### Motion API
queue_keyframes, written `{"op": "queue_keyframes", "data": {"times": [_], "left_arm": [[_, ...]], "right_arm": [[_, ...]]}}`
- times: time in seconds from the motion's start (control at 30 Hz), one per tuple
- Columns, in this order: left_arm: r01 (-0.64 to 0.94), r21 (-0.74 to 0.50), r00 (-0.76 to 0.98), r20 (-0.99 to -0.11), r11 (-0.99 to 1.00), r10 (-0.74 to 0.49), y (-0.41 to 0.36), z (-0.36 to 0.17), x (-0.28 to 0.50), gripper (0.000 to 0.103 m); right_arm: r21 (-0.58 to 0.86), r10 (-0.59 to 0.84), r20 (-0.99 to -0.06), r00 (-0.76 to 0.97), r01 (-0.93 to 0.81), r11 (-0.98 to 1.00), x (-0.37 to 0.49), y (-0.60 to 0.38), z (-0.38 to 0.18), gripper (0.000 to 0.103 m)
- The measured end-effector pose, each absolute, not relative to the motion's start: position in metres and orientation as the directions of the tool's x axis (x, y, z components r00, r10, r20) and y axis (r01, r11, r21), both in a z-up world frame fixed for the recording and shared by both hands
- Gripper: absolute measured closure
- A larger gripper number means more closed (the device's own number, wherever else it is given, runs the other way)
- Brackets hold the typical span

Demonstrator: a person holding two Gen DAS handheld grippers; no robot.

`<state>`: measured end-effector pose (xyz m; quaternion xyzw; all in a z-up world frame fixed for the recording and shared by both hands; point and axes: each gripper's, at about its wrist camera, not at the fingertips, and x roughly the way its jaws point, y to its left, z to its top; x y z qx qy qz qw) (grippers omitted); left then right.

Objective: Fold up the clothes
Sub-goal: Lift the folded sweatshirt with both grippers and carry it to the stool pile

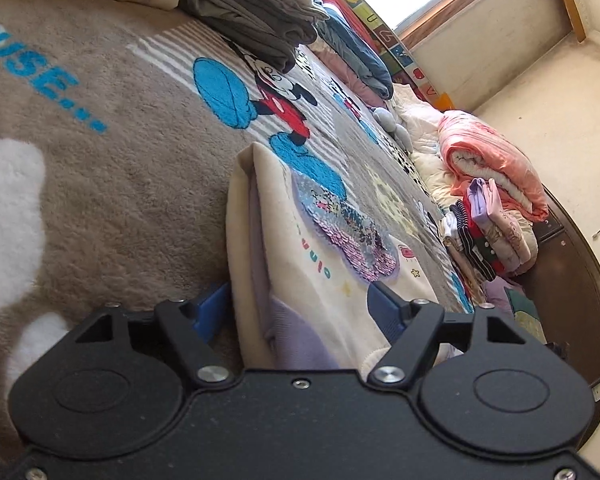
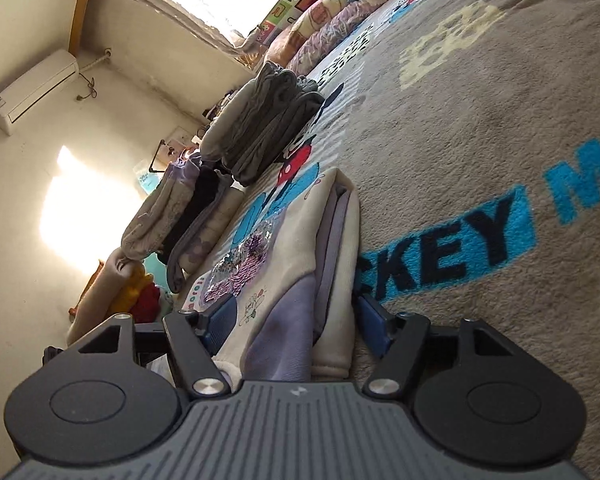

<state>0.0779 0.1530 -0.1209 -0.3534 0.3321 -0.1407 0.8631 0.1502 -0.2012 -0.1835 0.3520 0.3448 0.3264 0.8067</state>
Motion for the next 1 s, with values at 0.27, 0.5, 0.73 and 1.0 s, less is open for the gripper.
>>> {"op": "queue_keyframes", "data": {"times": [0.27,0.5,0.73,1.0], "left_arm": [[0.048,-0.723,0.815,-0.37,0.689,-0.446,0.159,-0.088,0.067,0.086],[0.025,-0.746,0.938,-0.213,0.666,-0.273,0.228,-0.013,0.025,0.086],[-0.028,-0.765,0.993,-0.094,0.643,-0.07,0.313,0.05,-0.016,0.086],[-0.102,-0.769,0.993,-0.04,0.631,0.112,0.421,0.1,-0.033,0.086]], "right_arm": [[0.814,0.805,-0.264,0.532,-0.324,0.481,0.156,-0.184,-0.169,0.075],[0.803,0.891,-0.116,0.439,-0.487,0.345,0.179,-0.123,-0.087,0.075],[0.78,0.969,0.011,0.245,-0.609,0.145,0.215,-0.013,-0.008,0.075],[0.777,0.996,0.081,0.04,-0.628,-0.038,0.234,0.136,0.046,0.075]]}}
